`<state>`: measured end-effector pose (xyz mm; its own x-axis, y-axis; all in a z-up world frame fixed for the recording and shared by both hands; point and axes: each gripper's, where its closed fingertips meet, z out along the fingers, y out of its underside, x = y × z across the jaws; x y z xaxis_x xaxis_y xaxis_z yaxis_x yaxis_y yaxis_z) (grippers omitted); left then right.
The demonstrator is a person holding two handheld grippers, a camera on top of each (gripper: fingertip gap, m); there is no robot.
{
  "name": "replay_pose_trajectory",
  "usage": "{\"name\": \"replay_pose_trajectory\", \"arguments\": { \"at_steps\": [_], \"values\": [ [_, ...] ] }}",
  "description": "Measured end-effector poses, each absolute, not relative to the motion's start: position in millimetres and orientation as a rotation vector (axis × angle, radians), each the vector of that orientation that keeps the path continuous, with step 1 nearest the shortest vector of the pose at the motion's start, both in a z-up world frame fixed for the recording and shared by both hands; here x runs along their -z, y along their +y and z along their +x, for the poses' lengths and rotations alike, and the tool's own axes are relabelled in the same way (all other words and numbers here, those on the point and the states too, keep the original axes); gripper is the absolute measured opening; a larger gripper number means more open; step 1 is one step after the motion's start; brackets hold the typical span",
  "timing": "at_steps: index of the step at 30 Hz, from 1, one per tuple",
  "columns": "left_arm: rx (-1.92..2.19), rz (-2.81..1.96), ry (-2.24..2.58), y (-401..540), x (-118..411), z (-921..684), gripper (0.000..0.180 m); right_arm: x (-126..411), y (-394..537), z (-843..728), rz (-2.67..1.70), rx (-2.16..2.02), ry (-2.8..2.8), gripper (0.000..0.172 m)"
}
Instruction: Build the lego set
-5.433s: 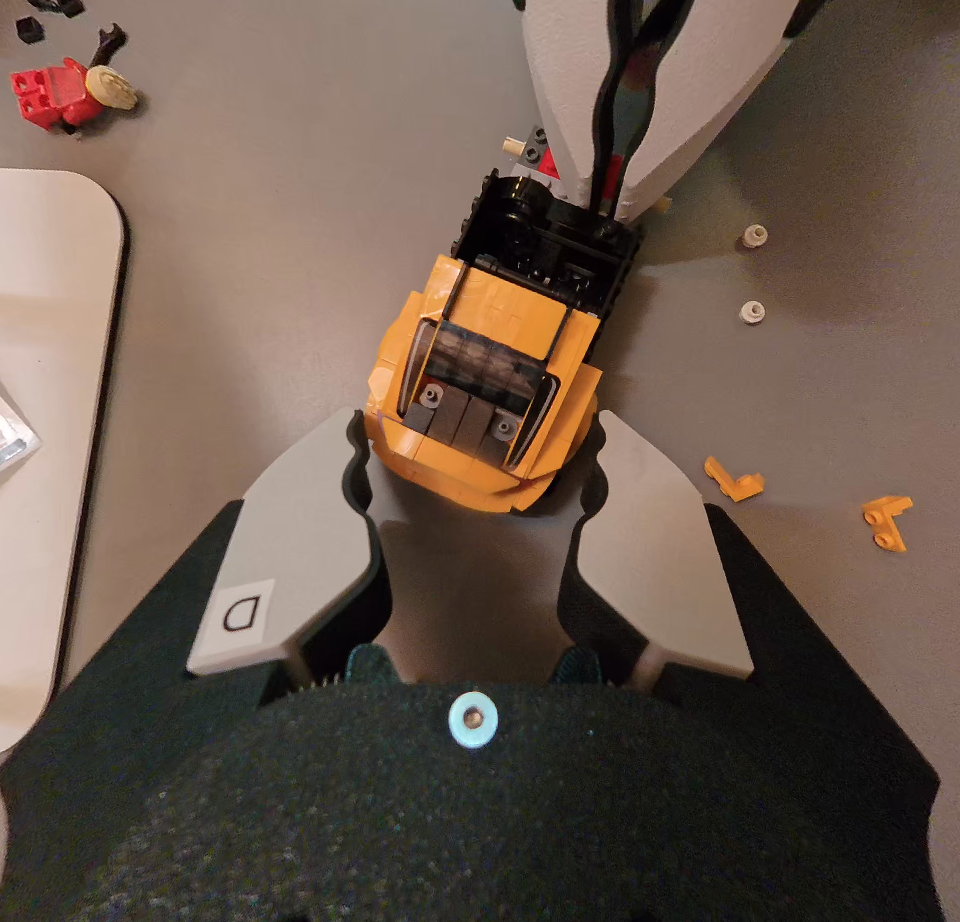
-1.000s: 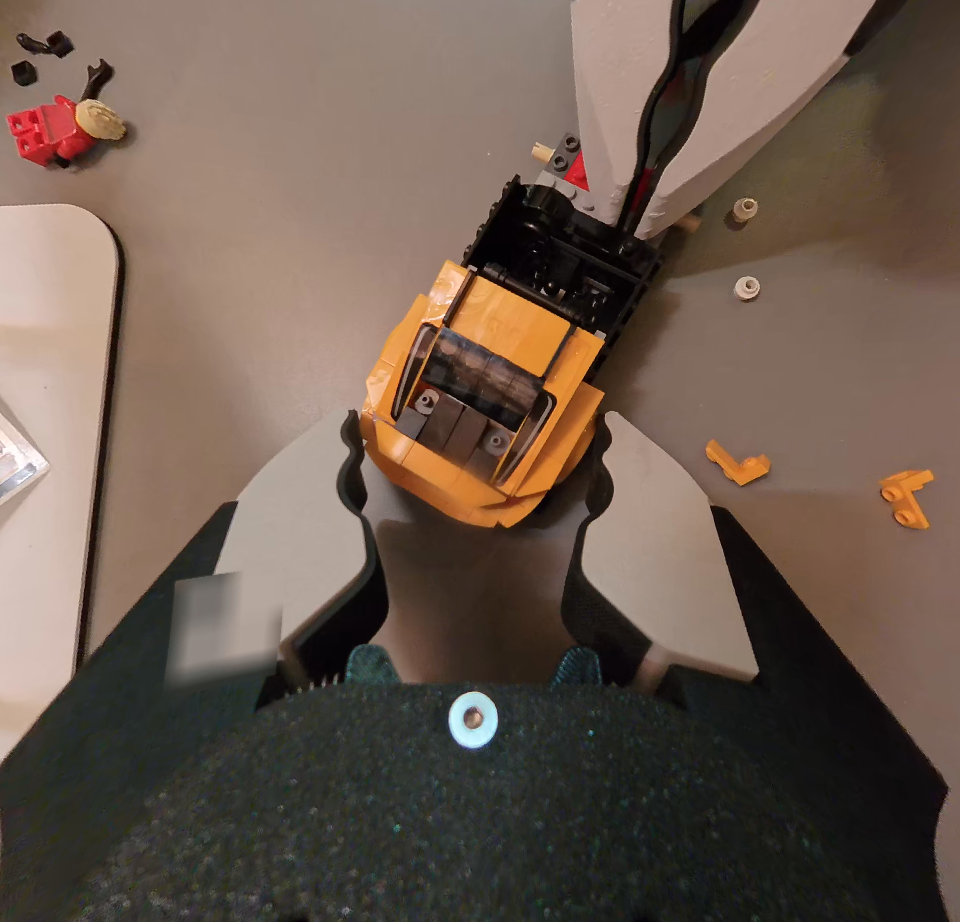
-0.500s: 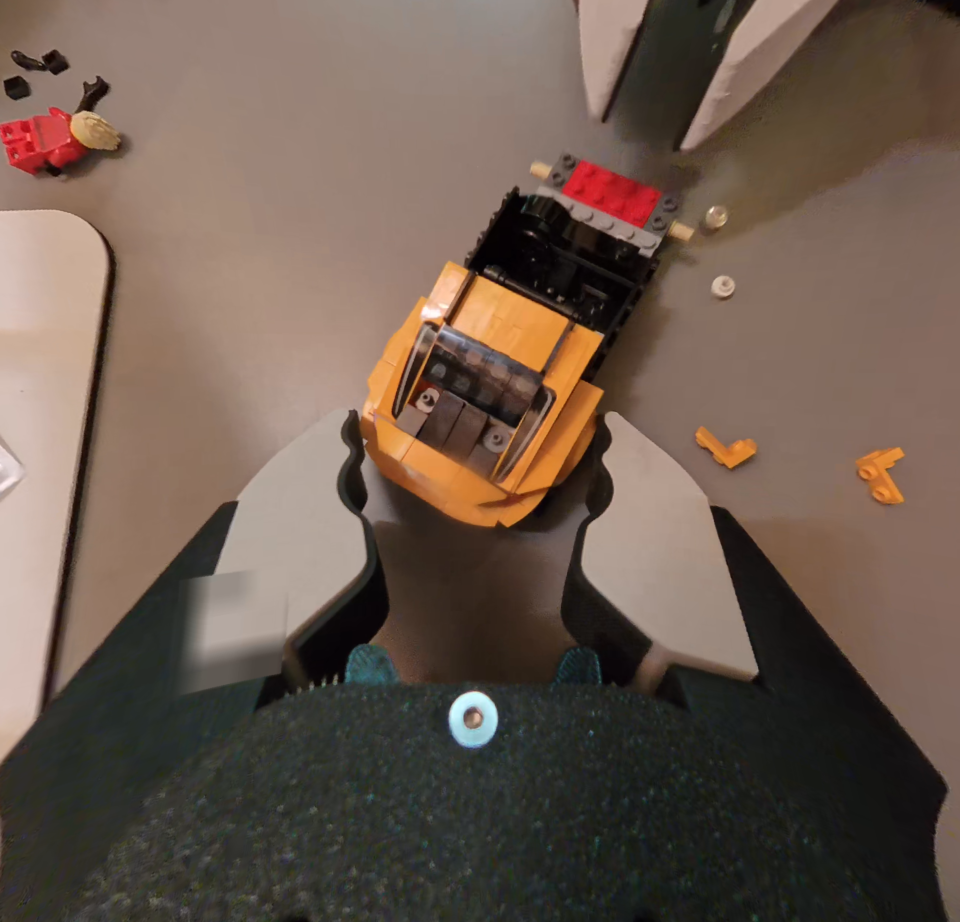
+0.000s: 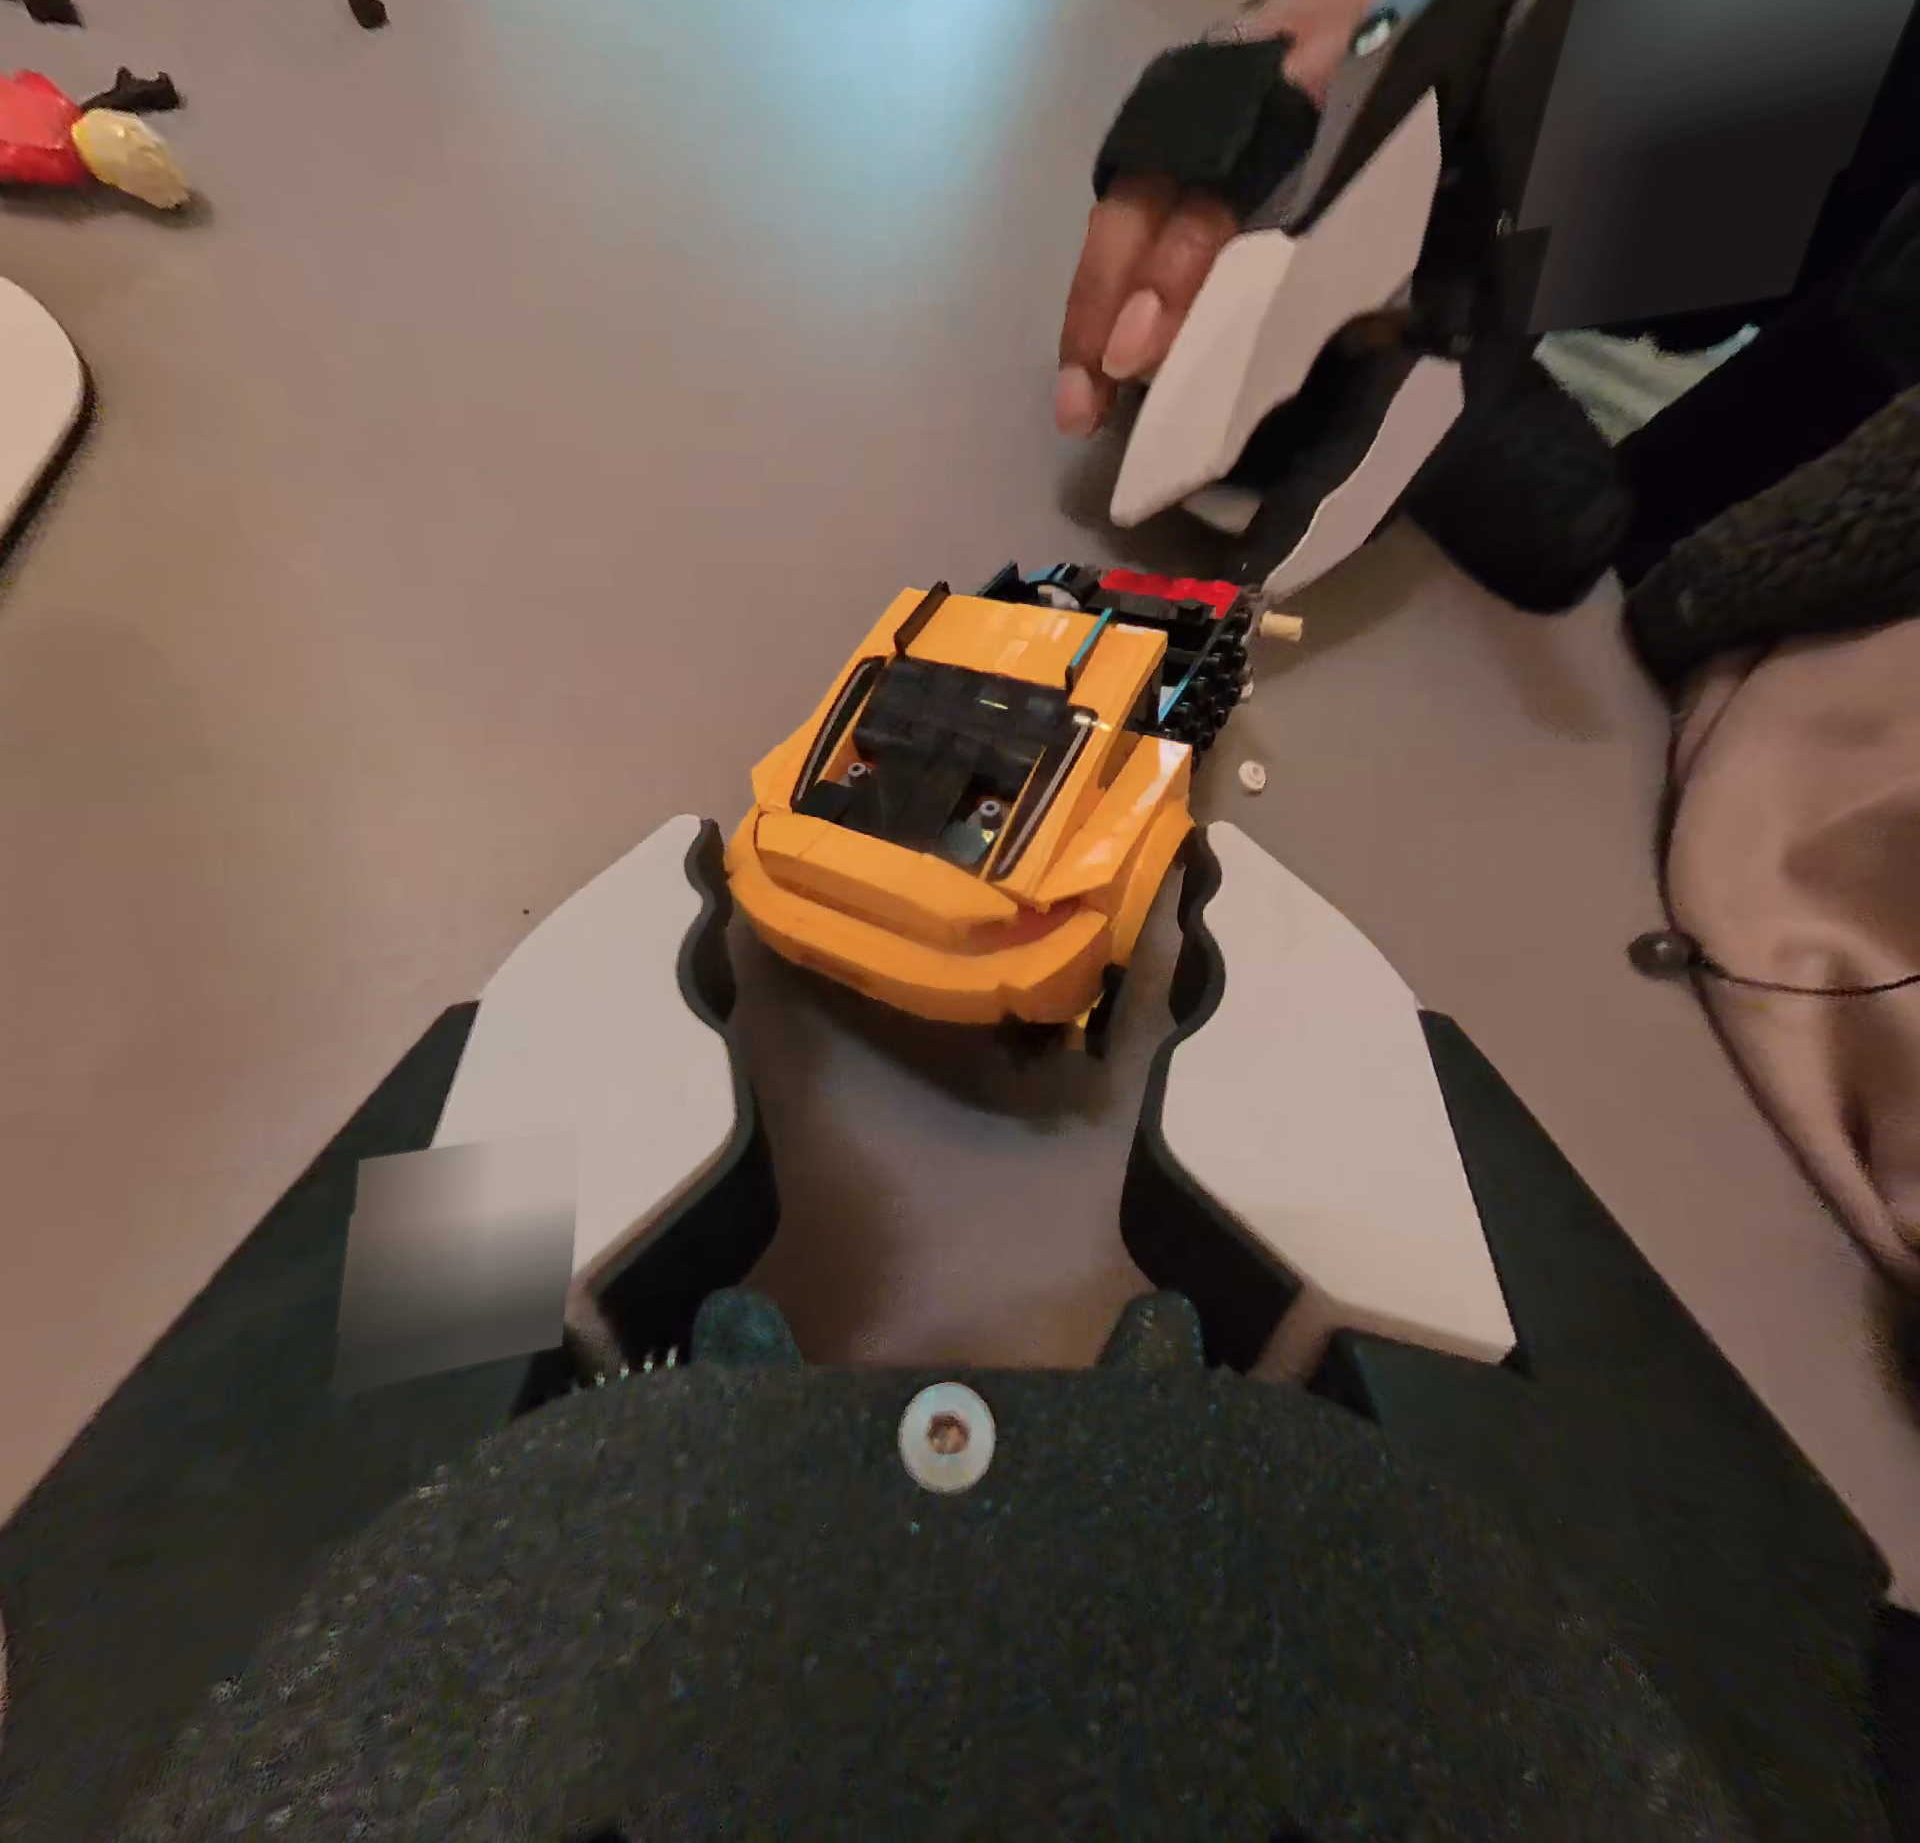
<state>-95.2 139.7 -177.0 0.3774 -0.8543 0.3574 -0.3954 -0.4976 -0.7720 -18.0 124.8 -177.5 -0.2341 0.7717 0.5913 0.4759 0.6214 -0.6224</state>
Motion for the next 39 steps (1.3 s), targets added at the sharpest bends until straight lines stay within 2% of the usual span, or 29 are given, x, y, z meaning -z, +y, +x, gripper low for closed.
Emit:
{"name": "replay_pose_trajectory", "arguments": {
  "at_steps": [5,23,39],
  "values": [
    [1.169,-2.122,0.921,143.7,171.8,-99.3,0.083,170.4,124.2,-19.6,-1.027,-0.478,-1.813,0.016],
    [1.595,-2.099,0.704,137.3,153.2,-92.3,0.083,115.7,128.4,-18.5,-1.048,-0.736,-1.526,0.014],
    [1.545,-2.064,0.766,135.7,152.4,-90.1,0.083,115.6,124.7,-16.7,-0.97,-0.678,-1.549,0.015]
  ]
}}
